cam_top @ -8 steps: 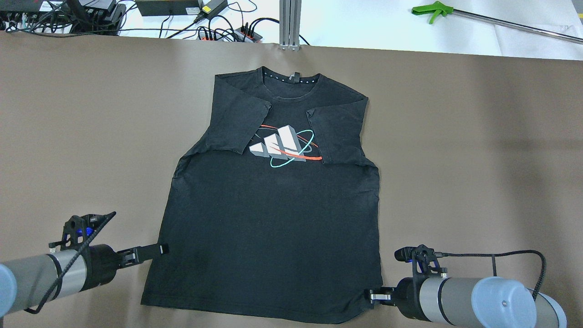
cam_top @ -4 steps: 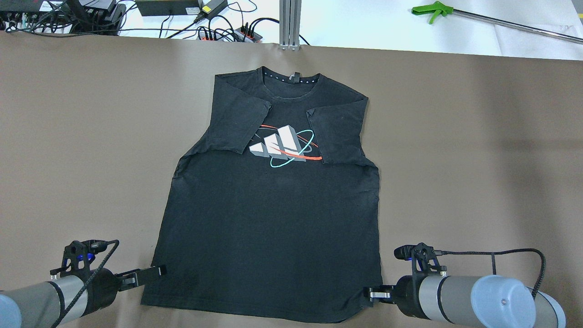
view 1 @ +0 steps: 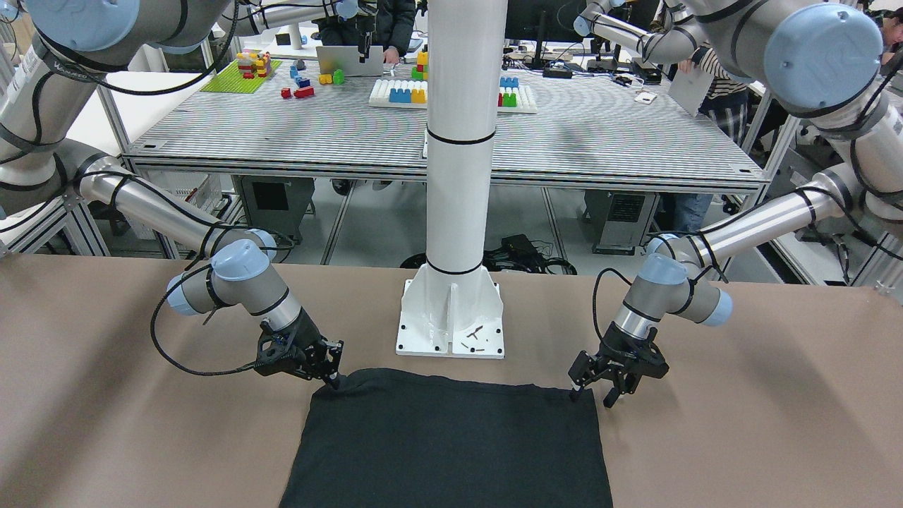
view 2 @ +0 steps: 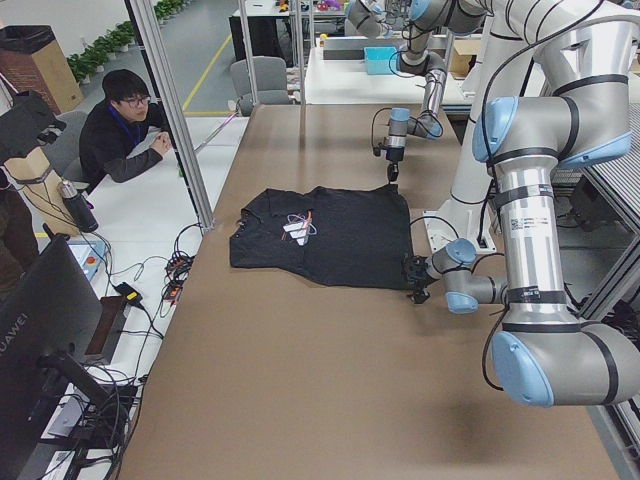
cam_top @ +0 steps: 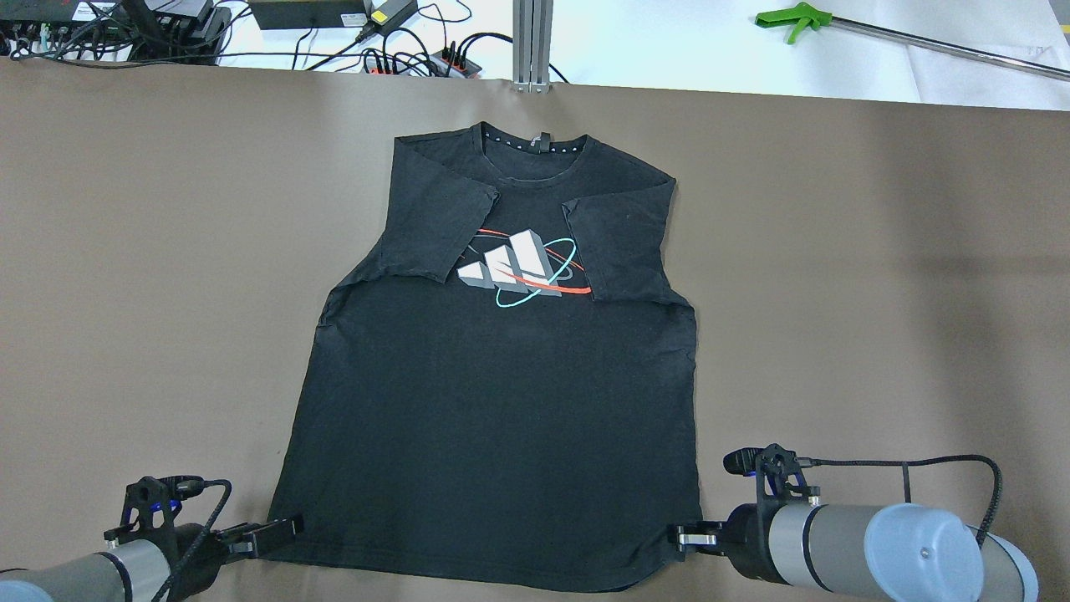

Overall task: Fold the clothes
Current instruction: 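Lower the left gripper to the other hem corner and grasp both corners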

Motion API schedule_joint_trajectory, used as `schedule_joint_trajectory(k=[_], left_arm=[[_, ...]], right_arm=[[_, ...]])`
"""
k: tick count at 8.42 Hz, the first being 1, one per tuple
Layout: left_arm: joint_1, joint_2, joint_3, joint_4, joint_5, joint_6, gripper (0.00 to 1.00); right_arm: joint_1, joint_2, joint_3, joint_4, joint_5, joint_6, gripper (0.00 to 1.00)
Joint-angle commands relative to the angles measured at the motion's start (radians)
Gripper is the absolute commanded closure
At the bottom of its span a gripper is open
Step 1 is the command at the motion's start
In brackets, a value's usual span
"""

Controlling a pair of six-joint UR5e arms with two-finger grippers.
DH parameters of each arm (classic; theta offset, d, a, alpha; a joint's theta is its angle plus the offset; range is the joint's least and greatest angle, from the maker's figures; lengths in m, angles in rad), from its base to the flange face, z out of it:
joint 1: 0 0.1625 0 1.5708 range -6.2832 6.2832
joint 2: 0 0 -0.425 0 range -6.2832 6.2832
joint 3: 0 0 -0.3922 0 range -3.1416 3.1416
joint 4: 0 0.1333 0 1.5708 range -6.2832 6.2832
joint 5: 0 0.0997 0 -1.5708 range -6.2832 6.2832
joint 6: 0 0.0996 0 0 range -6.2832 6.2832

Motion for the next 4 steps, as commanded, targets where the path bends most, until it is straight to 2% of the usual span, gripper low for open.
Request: schedule_joint_trajectory(k=[1,3,4], left_arm=[[0.017,-0.002,0.002,-0.002,0.039,0.0,0.55],[0.028,0.006,-0.007,-0.002,0.051,0.012,0.9],[0.033,0.006,-0.022,-0.002,0.051,0.014,1.0]], right_arm=[[0.0,0.01,-0.001,0.0,-0.001,0.002,1.0],[0.003,0.01,-0.004,0.0,-0.001,0.0,1.0],[0.003,0.01,-0.004,0.0,-0.001,0.0,1.0]])
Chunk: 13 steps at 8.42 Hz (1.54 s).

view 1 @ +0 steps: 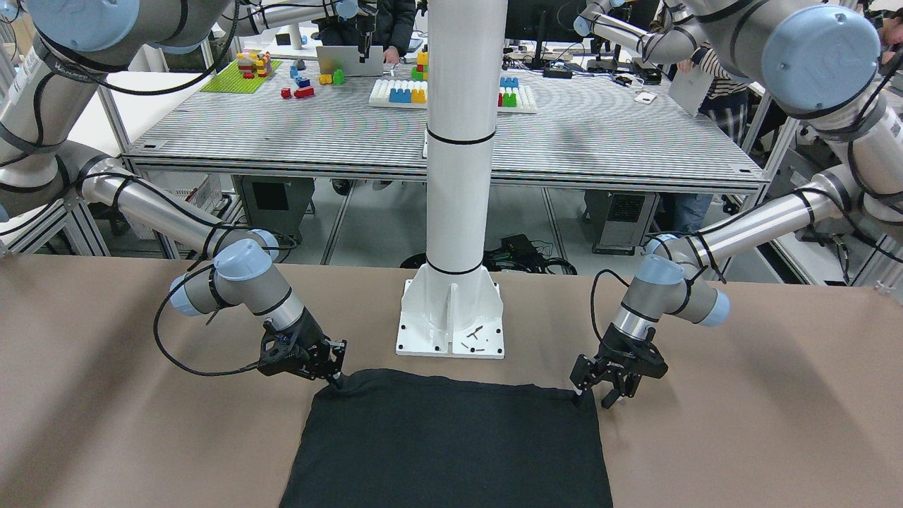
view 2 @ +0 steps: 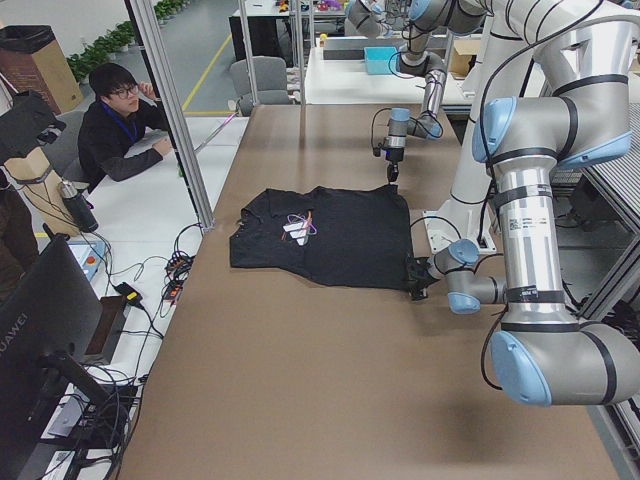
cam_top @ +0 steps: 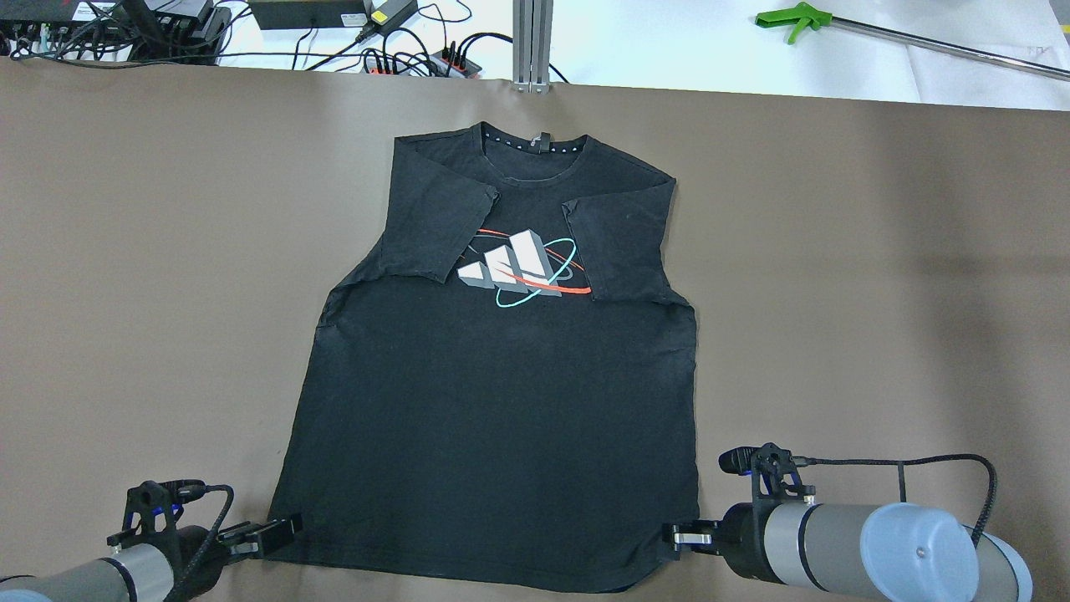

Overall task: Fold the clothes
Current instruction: 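Lift both hem corners with both grippers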

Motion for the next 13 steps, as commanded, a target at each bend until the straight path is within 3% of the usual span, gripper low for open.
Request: schedule_joint_trajectory(k=[1,5,6,7,9,10,11,12,13], left_arm=[[0.011,0.005,-0.044,0.0,0.003,0.004,1.0],[0.002,0.008,-0.117,0.001,-0.055,0.004,1.0],[-0.044,0.006,-0.127,-0.005,-0.122,0.01,1.0],[-0.134,-0.006,-0.143,-0.031,-0.251,0.027,1.0],[-0.202,0.002,-0.257,-0.089,-0.443,0.025,1.0],[-0.202,-0.016,-0.281,-0.179,-0.465,0.024,1.0],[-0.204,-0.017,-0.292,-0.253,-0.494,0.021,1.0],[-0.202,0.006,-0.293,-0.296,-0.557,0.011,1.0],[-0.196,0.006,-0.293,-0.311,-0.565,0.008,1.0]], right_arm=[[0.002,0.002,-0.001,0.0,0.001,0.0,1.0],[0.005,0.007,0.043,0.0,0.026,0.0,1.0],[0.003,0.013,0.072,0.002,0.047,0.003,1.0],[0.006,-0.007,0.141,0.002,0.066,0.012,1.0],[0.011,-0.056,0.264,0.014,0.148,0.106,1.0],[0.012,-0.1,0.29,0.091,0.175,0.197,1.0],[0.011,-0.175,0.284,0.262,0.202,0.214,1.0],[0.014,-0.246,0.278,0.411,0.287,0.216,1.0],[0.017,-0.248,0.255,0.493,0.32,0.218,1.0]])
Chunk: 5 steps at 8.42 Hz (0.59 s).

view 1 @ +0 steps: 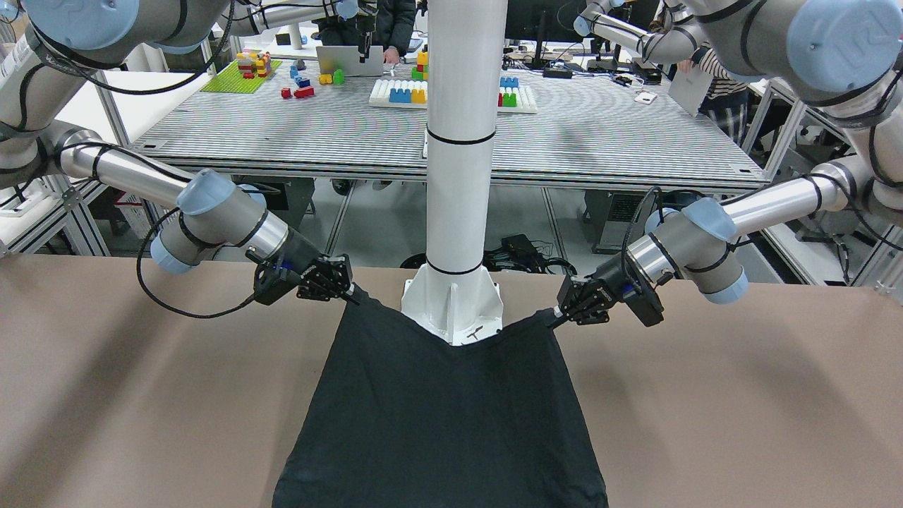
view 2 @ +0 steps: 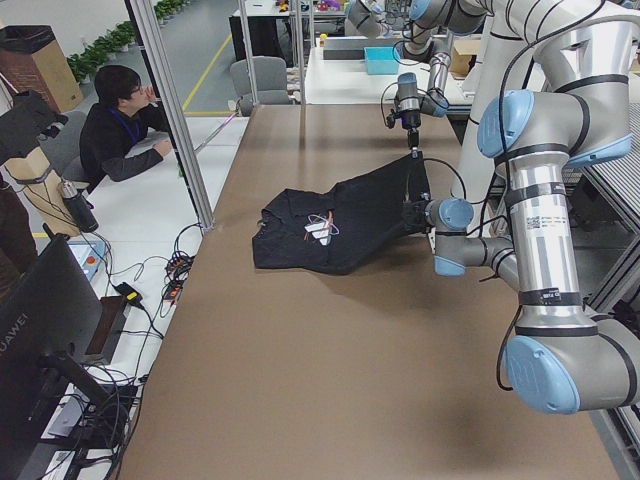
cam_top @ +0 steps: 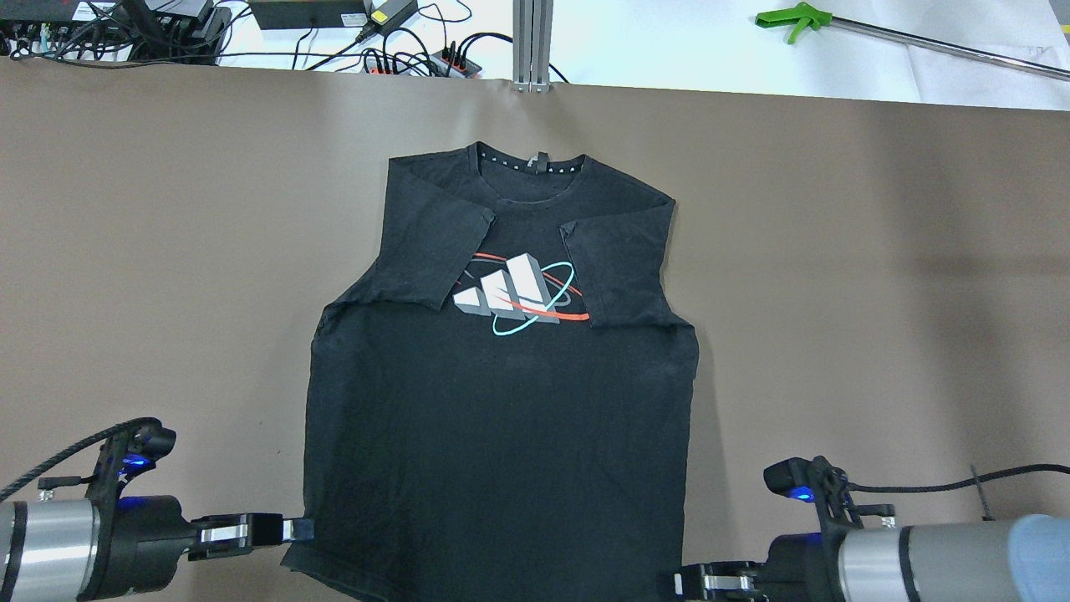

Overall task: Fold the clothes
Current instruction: 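Lift both hem corners with both grippers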

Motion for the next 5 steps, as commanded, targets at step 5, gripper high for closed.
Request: schedule_joint_trajectory(k=[5], left_arm=[[-0.011,-0.084,0.067,0.002,0.108,-0.036,1.0]], right_arm=[[0.17,0.118,-0.228,0.202,0.042,-0.006,1.0]])
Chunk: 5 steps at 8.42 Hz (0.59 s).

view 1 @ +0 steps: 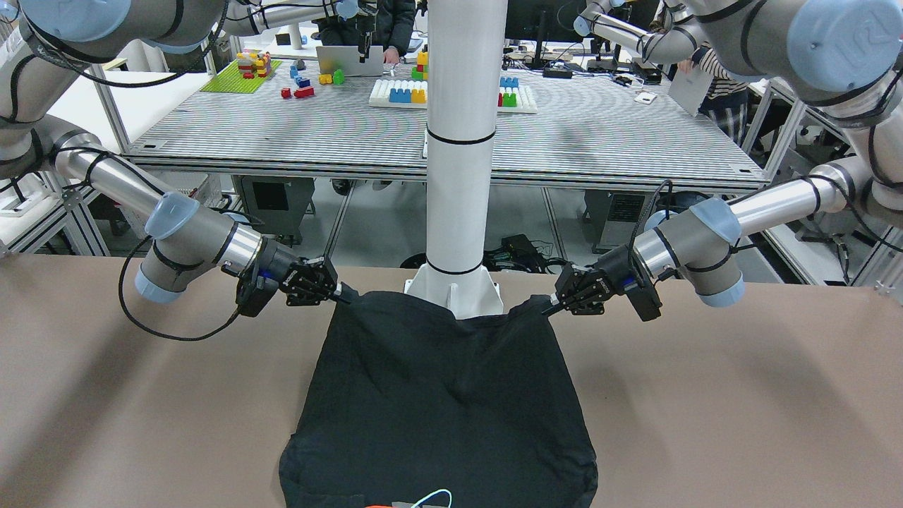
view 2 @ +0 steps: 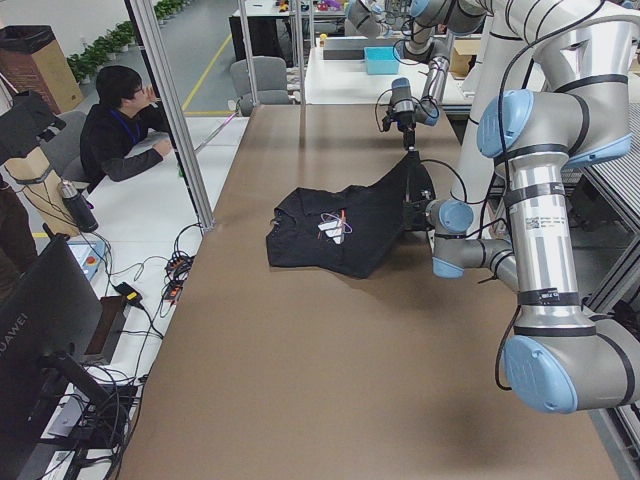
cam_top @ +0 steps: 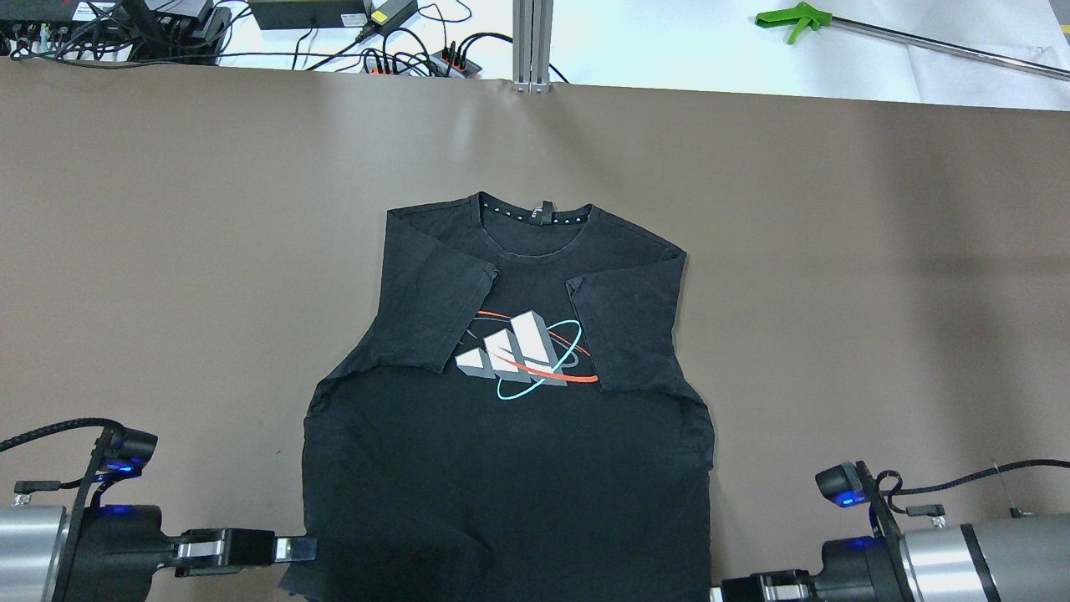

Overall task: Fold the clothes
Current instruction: 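Lift both hem corners with both grippers, then carry the hem with both grippers toward the collar, folding the shirt in half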

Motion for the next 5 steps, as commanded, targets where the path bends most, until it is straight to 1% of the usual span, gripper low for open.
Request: schedule_joint_trajectory(k=[1,2,3,4,5], left_arm=[[-0.05,-0.168,0.101,0.098,0.114,-0.03,1.0],[-0.095,-0.242,0.151,0.141,0.111,-0.033,1.0],[-0.138,-0.26,0.172,0.152,0.108,-0.038,1.0],[-0.2,-0.257,0.185,0.152,0.085,-0.056,1.0],[-0.289,-0.258,0.221,0.152,-0.003,-0.056,1.0]], right_arm=[[0.152,0.121,-0.149,-0.03,-0.009,-0.065,1.0],[0.184,0.152,-0.203,-0.03,-0.011,-0.152,1.0],[0.209,0.157,-0.228,-0.033,-0.023,-0.17,1.0],[0.212,0.168,-0.248,-0.031,-0.079,-0.171,1.0],[0.212,0.183,-0.271,-0.033,-0.121,-0.171,1.0]])
